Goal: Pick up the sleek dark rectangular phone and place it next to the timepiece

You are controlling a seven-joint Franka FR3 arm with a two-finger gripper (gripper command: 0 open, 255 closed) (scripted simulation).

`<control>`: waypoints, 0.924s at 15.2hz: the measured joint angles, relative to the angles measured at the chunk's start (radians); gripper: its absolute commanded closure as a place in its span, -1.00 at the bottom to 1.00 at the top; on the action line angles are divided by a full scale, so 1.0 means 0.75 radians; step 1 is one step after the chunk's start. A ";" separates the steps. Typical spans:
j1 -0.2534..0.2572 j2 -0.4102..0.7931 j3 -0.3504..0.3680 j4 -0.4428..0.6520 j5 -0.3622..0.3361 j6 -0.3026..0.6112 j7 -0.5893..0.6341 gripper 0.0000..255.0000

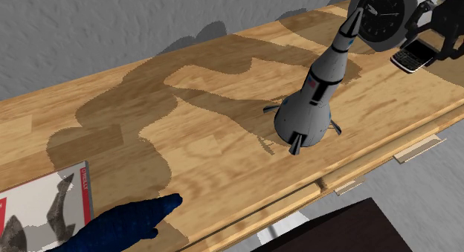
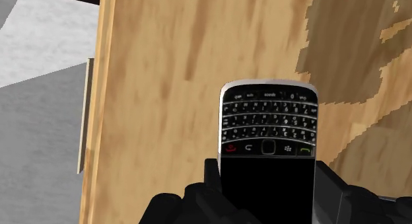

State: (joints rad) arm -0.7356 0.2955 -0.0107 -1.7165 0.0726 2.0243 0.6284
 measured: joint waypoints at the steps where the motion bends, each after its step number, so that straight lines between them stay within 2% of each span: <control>1: 0.000 0.004 0.000 -0.014 0.001 0.017 -0.001 1.00; 14: 0.000 0.091 0.003 -0.115 0.009 0.206 -0.015 1.00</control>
State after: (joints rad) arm -0.7354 0.3641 -0.0085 -1.8031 0.0794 2.1791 0.6172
